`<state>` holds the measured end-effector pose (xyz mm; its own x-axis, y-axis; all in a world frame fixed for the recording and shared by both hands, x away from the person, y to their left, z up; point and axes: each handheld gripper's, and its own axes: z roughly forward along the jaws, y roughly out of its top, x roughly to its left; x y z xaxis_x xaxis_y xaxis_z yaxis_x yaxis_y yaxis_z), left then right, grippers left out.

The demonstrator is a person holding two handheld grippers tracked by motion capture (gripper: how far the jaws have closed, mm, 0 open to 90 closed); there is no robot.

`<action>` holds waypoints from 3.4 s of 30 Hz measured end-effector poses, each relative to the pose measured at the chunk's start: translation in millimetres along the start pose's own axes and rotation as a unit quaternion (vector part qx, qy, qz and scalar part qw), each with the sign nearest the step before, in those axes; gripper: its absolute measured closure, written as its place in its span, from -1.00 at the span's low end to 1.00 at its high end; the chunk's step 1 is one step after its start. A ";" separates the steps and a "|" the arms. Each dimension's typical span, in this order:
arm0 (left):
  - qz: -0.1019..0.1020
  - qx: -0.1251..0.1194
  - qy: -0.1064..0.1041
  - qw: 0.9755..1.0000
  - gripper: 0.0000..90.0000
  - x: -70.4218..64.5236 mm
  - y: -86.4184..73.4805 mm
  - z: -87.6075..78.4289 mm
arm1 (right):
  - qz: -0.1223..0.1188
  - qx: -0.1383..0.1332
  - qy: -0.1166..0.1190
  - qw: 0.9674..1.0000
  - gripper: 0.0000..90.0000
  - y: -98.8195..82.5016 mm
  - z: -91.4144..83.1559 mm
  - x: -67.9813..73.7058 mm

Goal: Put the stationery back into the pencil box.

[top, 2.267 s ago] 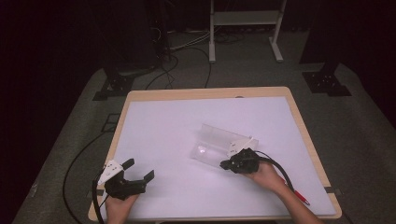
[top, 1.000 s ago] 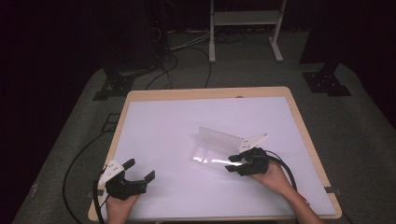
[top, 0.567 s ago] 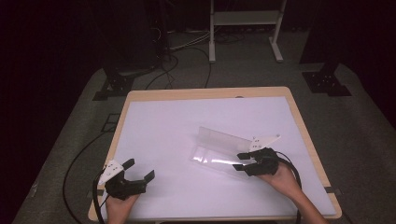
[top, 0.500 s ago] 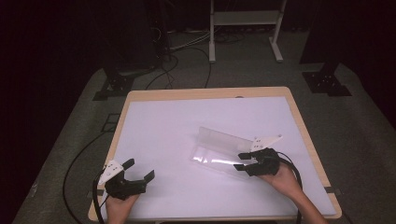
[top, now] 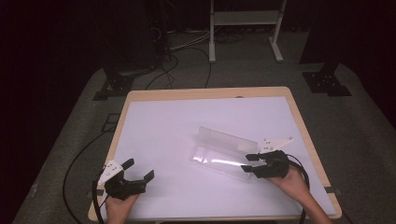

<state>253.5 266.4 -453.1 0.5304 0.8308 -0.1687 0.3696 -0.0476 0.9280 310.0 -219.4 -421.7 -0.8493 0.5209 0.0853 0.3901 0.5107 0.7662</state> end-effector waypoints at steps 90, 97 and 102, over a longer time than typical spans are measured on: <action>0.004 0.006 -0.003 1.000 -1.00 -4.0 -0.6 2.4 | 0.111 0.001 -0.088 0.990 0.75 -134.3 -73.1 -9.5; 0.005 0.004 -0.004 1.000 -1.00 -4.1 -0.5 2.2 | 0.107 0.004 -0.083 0.991 0.75 -128.9 -72.3 -9.1; 0.005 0.004 -0.003 1.000 -1.00 -3.5 -0.5 1.2 | 0.103 -0.006 -0.078 0.992 0.75 -118.3 -73.0 -9.3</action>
<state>252.4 262.9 -453.3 0.5387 0.8268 -0.1620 0.3707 -0.0599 0.9268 245.7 -334.6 -466.6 -0.6854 0.7142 0.1420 0.5450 0.3739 0.7504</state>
